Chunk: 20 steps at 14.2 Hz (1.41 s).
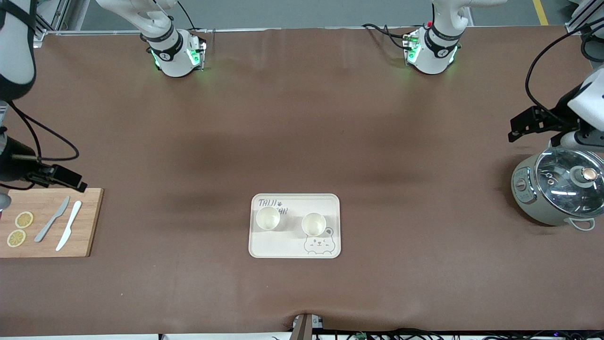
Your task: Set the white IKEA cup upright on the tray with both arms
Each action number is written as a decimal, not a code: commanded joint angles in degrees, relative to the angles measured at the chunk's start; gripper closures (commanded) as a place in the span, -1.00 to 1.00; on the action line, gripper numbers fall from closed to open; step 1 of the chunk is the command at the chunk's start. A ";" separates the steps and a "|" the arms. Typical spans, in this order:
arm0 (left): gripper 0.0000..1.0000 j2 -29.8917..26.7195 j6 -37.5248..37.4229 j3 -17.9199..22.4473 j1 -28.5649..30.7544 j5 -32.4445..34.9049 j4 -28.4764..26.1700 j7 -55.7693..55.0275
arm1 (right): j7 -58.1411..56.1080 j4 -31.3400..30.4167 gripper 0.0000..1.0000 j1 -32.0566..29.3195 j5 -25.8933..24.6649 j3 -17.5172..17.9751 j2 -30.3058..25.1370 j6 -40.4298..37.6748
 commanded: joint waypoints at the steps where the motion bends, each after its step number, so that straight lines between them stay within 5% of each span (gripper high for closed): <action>1: -1.00 -1.95 0.22 -0.60 0.42 -0.78 -2.12 4.34 | -0.82 -6.70 -1.00 -1.56 -0.33 0.93 -6.89 0.93; 7: -1.00 -1.86 0.13 -2.71 0.60 -0.52 -1.42 -0.56 | -1.44 -9.88 -1.00 -2.00 -0.33 0.93 -12.61 0.06; 11: -1.00 -1.34 0.31 -14.03 8.94 -0.35 -0.63 -5.30 | -1.26 -9.88 -1.00 -2.00 -0.59 0.84 -14.81 -3.10; 20: -1.00 -1.51 -0.83 -13.17 8.34 -0.35 -0.63 -4.60 | -0.73 -9.53 -1.00 -2.00 -3.57 0.93 -15.87 -4.78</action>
